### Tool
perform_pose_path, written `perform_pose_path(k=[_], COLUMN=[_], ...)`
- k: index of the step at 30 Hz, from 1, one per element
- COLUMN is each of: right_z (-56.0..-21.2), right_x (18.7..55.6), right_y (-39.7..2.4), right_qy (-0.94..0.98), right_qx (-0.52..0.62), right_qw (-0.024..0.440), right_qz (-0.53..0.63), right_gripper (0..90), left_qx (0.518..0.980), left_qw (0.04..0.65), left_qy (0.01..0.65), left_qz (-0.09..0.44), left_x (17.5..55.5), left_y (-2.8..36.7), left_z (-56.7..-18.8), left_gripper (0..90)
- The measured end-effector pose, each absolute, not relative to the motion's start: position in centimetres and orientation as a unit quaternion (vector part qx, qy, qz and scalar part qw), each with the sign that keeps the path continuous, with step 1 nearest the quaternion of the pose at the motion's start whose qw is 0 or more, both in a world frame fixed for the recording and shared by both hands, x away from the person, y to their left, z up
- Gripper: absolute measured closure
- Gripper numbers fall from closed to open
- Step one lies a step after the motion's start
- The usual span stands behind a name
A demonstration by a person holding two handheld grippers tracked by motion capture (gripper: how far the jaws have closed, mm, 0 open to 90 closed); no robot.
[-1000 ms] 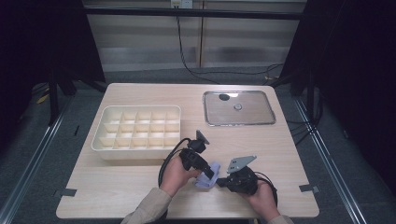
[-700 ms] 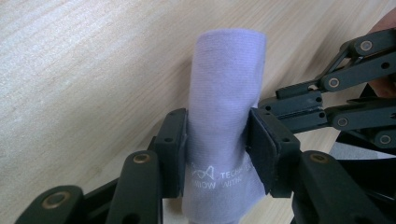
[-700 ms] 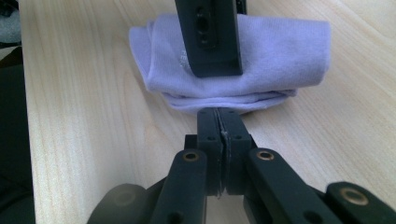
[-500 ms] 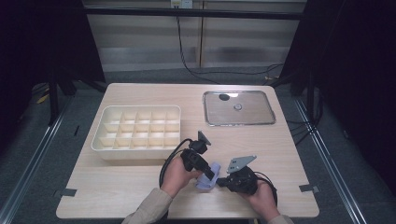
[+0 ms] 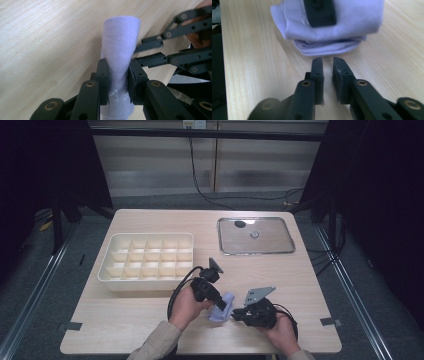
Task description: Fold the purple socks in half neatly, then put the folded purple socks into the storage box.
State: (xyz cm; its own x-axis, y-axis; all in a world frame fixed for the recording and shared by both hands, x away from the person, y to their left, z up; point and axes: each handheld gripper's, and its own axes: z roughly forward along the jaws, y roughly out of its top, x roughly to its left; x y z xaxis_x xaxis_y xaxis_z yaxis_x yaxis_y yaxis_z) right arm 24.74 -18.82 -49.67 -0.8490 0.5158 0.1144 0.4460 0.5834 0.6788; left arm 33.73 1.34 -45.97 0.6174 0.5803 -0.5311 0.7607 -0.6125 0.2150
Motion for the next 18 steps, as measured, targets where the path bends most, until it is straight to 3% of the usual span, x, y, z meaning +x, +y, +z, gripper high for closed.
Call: perform_pose_path(k=[14,18], right_z=[-49.9,-50.1], right_x=[24.9,25.1], right_y=[-19.2,-19.3], right_qy=[0.877,0.875], right_qx=[0.292,0.295], right_qw=[0.096,0.108], right_qz=[0.368,0.367], right_gripper=[39.1,32.3], left_qx=[0.875,0.872], left_qw=[0.216,0.218], left_qy=[0.383,0.390], left_qz=[-0.203,-0.202], left_x=[34.2,34.2], left_y=[2.5,2.8], left_z=[-44.6,-44.5], left_gripper=[74.0,74.0])
